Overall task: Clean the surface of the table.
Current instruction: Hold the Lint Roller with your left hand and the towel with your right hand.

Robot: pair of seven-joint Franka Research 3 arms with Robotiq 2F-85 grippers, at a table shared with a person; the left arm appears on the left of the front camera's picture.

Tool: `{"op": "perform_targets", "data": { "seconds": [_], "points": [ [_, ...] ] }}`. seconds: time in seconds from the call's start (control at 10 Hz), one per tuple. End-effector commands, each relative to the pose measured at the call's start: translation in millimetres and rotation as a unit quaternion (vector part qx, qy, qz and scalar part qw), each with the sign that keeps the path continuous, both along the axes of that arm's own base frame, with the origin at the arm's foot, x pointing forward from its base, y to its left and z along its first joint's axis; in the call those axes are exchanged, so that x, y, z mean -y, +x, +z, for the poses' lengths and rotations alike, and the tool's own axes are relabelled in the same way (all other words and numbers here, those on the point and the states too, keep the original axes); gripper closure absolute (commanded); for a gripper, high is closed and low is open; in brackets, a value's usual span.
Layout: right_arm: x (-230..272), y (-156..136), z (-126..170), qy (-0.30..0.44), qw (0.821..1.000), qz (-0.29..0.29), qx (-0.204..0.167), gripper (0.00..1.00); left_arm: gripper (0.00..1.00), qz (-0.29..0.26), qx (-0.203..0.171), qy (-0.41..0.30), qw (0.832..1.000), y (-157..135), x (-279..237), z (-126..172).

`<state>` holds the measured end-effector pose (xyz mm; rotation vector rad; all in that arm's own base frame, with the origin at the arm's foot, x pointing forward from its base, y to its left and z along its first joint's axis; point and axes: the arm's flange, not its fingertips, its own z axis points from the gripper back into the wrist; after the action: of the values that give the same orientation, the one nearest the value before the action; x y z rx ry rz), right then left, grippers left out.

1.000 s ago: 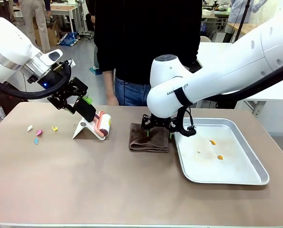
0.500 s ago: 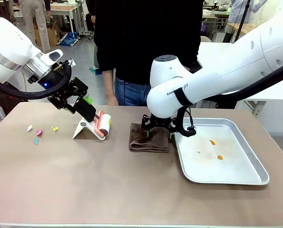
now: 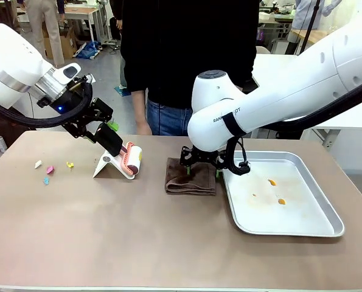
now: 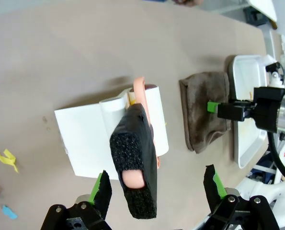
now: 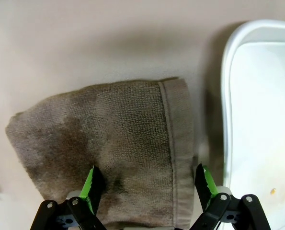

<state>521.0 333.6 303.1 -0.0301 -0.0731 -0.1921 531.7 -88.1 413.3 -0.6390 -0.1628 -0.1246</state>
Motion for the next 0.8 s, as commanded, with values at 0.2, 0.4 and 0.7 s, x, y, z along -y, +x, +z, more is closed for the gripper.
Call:
{"op": "perform_targets", "data": {
  "seconds": [0.2, 0.4, 0.7],
  "points": [
    [1, -2, -2, 0.004, 1.0, 0.008, 0.008, 0.0, 0.0, 0.0, -0.001, -0.01, 1.0, 5, 2, 0],
    [0, -2, -3, 0.006, 1.0, 0.007, 0.007, 0.0, 0.0, -0.002, -0.009, -0.008, 1.0, 11, 0, -1],
    [-1, -3, -1, 0.012, 1.0, 0.012, 0.007, 0.0, 0.0, 0.002, -0.012, -0.008, 1.0, 13, 0, -2]
  ]
}}
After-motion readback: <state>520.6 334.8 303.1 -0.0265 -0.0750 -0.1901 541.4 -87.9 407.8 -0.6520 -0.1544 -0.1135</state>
